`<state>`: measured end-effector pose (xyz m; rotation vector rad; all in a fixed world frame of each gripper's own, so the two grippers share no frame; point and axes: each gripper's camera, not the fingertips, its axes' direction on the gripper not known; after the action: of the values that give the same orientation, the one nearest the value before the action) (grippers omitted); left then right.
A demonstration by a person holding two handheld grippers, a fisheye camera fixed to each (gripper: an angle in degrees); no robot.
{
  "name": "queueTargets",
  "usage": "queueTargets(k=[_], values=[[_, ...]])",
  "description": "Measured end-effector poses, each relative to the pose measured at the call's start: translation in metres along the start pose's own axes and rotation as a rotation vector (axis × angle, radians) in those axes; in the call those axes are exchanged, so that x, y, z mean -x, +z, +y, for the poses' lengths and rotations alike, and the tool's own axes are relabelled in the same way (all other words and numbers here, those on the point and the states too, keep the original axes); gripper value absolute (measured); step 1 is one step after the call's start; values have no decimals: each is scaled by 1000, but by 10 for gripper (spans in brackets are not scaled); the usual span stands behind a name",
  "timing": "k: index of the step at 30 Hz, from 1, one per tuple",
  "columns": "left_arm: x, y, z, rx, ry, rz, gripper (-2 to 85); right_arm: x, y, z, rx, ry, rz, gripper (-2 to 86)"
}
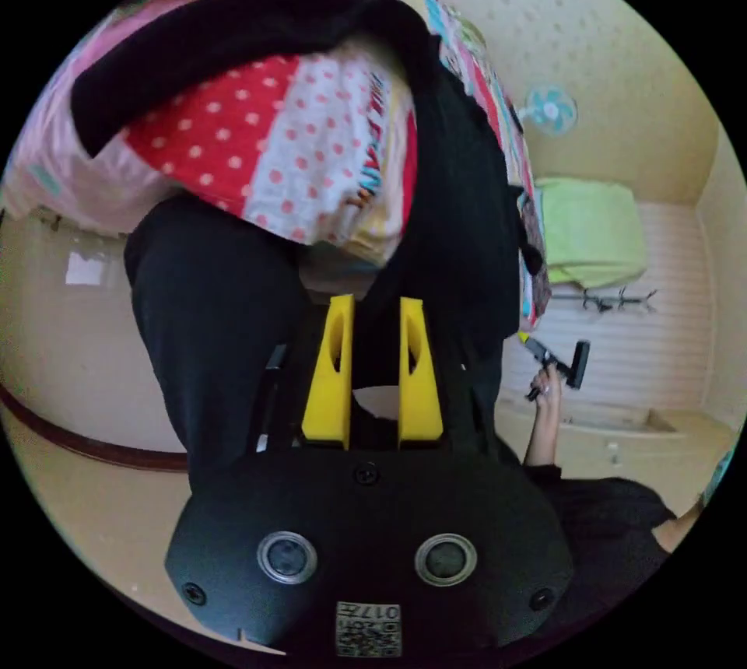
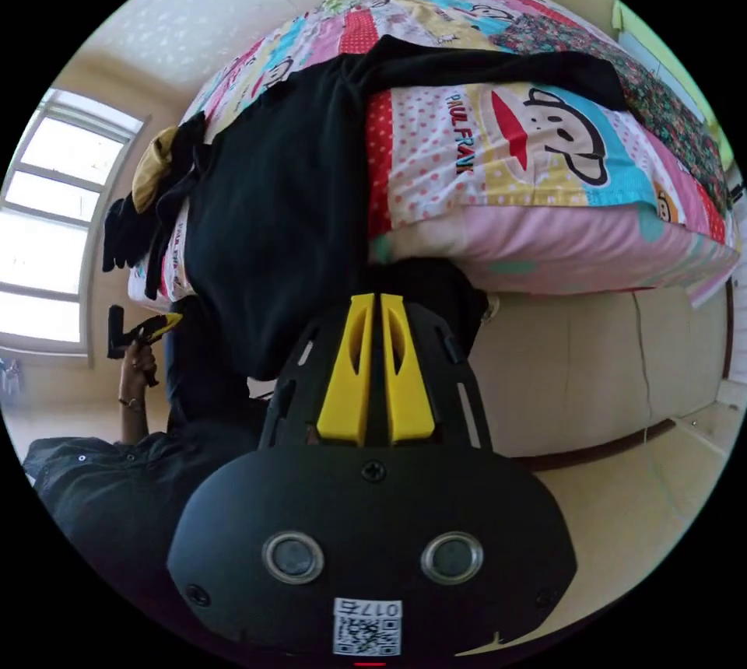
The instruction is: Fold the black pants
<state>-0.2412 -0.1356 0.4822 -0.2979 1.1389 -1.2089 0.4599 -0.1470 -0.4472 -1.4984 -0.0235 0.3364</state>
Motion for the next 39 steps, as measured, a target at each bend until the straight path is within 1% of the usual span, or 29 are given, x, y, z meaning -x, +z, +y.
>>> queueTargets(k=[1,3,4,5,6,7,8,9,10,11,12,13,14,17,18,19,20,21,24,26,28,29,30,31,32,34,36,37,39], values=[[14,-13,-2,-61,-52,45,121,-5,-11,3,-45,15,-41,36],[70,-62,-11,-298,-249,198,164,-13,-24,5,-99,39,-120,32],[84,-73,-10,-362,-313,200,167,-19,-29,2,-104,50,-177,30],[107,-93,-8,-494,-421,169,172,-21,-30,0,-101,55,-200,30],[124,-106,-9,-584,-480,136,160,-24,-33,-5,-96,65,-235,29],[132,-110,-11,-608,-502,138,153,-25,-36,-10,-100,71,-258,29],[147,-111,-17,-625,-529,203,125,-24,-38,-13,-103,69,-268,30],[159,-111,-21,-608,-582,264,91,-21,-41,-18,-104,60,-288,29],[163,-114,-21,-598,-612,265,73,-16,-44,-22,-100,49,-301,29],[162,-125,-20,-590,-593,255,48,-14,-46,-24,-96,42,-304,28],[156,-144,-15,-636,-490,271,35,-9,-50,-28,-88,24,-301,27],[152,-155,-9,-666,-447,288,34,-4,-53,-31,-77,5,-286,27],[145,-179,4,-712,-391,276,32,-2,-55,-33,-70,-4,-274,27],[144,-235,36,-875,-297,91,45,2,-57,-39,-45,-31,-204,28],[160,-241,41,-883,-322,41,65,1,-54,-41,-32,-26,-192,28],[172,-240,41,-868,-348,45,79,-1,-49,-45,-13,-16,-206,28],[198,-231,44,-839,-418,109,113,-2,-47,-47,-5,-14,-224,28],[221,-216,48,-823,-464,224,151,-3,-44,-50,3,-9,-271,28],[252,-172,51,-783,-534,424,162,-4,-41,-58,-2,-4,-402,27],[260,-145,47,-729,-600,497,159,-6,-43,-63,-4,-1,-461,26],[264,-123,47,-726,-665,603,115,-12,-51,-67,-14,-4,-515,24],[263,-116,54,-779,-708,671,74,-14,-54,-68,-19,-5,-523,23],[255,-119,67,-848,-755,669,35,-20,-61,-68,-36,-6,-527,22],[248,-124,73,-895,-746,659,35,-27,-68,-68,-58,-3,-511,21],[229,-139,82,-976,-685,638,35,-30,-72,-69,-71,0,-493,22],[187,-165,81,-1022,-559,556,35,-43,-84,-76,-133,22,-336,30],[97,-192,52,-1022,-283,435,36,-48,-91,-88,-213,28,-195,43],[71,-196,43,-1006,-211,412,36,-49,-92,-96,-280,24,-130,54],[-47,-194,6,-949,109,334,37,-48,-83,-110,-364,-12,-103,66]])
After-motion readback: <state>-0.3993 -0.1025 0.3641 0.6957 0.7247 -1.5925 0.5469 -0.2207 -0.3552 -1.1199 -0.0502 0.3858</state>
